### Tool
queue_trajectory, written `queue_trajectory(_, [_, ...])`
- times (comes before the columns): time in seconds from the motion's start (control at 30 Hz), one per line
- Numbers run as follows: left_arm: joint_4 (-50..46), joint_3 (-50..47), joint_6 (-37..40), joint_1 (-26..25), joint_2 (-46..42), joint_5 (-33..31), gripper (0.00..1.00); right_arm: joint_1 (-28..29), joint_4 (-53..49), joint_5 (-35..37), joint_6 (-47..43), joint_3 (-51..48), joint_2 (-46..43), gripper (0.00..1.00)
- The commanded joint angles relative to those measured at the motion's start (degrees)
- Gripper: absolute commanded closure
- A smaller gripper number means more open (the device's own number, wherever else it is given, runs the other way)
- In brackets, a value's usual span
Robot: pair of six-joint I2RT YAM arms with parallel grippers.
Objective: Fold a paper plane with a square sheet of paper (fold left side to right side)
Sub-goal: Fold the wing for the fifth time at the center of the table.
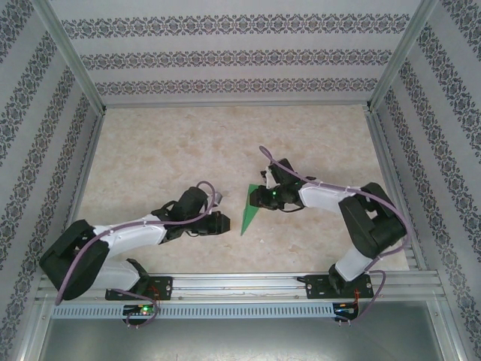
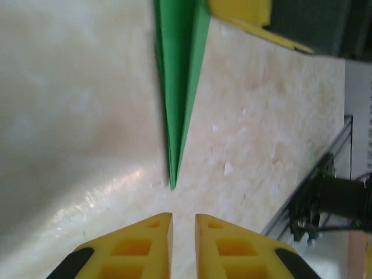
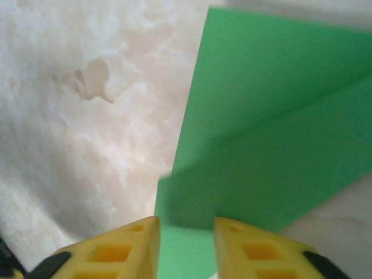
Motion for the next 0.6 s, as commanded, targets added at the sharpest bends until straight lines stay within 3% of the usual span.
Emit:
queue_trajectory(0.0, [-5.95,2.75,2.97,1.48,-3.51,-9.58,0.76,0.73,-8.07,9.48,-2.35,2.32,-5.63,0.59])
queue_trajectory(0.17, [-10.23,3.31,5.33,3.41,-9.91,-19.09,0.63,2.33,-18.46,17.29,-0.14,4.13,-9.24,0.53])
queue_trajectory(0.33, [-12.28,1.64,6.9,5.27,-16.15,-25.64,0.55,6.95,-23.14,24.55,10.55,6.14,-9.62,0.42])
queue_trajectory(0.47, [-14.15,0.58,7.69,6.38,-19.92,-27.39,0.53,11.81,-33.29,33.7,16.07,14.61,-4.48,0.36])
queue_trajectory(0.57, [-14.95,-0.55,7.74,6.89,-22.01,-27.83,0.51,13.72,-39.0,36.72,17.71,21.32,1.25,0.33])
